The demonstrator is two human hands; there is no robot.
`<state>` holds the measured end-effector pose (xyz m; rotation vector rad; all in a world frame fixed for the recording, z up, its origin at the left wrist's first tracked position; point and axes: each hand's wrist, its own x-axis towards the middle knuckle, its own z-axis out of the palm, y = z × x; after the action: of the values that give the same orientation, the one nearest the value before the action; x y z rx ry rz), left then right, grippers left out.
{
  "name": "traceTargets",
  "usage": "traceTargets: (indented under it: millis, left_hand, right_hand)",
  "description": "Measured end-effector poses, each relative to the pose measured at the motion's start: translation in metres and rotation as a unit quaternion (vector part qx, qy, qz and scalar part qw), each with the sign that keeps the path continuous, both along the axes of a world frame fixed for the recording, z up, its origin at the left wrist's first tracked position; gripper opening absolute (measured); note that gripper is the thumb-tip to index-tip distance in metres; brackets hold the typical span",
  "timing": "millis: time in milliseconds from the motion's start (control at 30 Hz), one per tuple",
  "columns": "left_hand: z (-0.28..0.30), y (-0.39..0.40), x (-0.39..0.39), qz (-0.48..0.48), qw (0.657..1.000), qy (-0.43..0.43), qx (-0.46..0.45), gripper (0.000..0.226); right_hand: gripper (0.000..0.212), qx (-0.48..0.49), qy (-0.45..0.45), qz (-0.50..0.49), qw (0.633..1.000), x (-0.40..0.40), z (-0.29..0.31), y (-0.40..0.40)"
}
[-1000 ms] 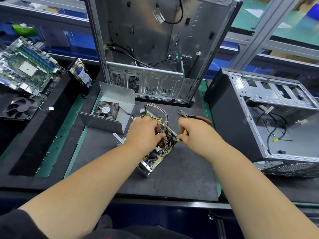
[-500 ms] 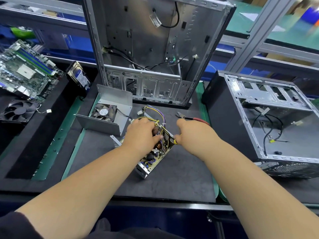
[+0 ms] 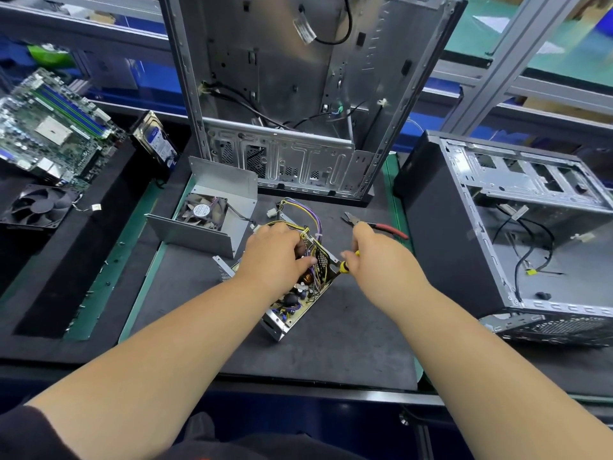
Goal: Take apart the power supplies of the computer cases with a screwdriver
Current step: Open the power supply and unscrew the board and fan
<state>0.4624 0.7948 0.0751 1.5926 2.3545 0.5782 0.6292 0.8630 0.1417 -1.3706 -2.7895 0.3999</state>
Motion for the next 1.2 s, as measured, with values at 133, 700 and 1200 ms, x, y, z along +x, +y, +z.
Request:
traceTargets:
  millis: [133, 700, 1200]
  left_hand:
    - [-0.003, 0.0, -0.001, 0.002, 1.0, -0.001, 0.002, 0.029]
    - [-0.005, 0.0, 0.001, -0.002, 1.0, -0.004, 0.015, 0.031]
    - [-0.005, -0.001, 0.002, 0.0, 1.0, -0.003, 0.009, 0.03]
  right_hand:
    - [0.022, -0.023, -0.003, 0.144, 0.989, -0.004, 0.008, -0.004]
    - [0.017, -0.003, -0.028, 0.133, 0.991, 0.002, 0.02, 0.005]
    - [0.016, -0.015, 0.001, 0.087, 0.996, 0.0, 0.015, 0.0]
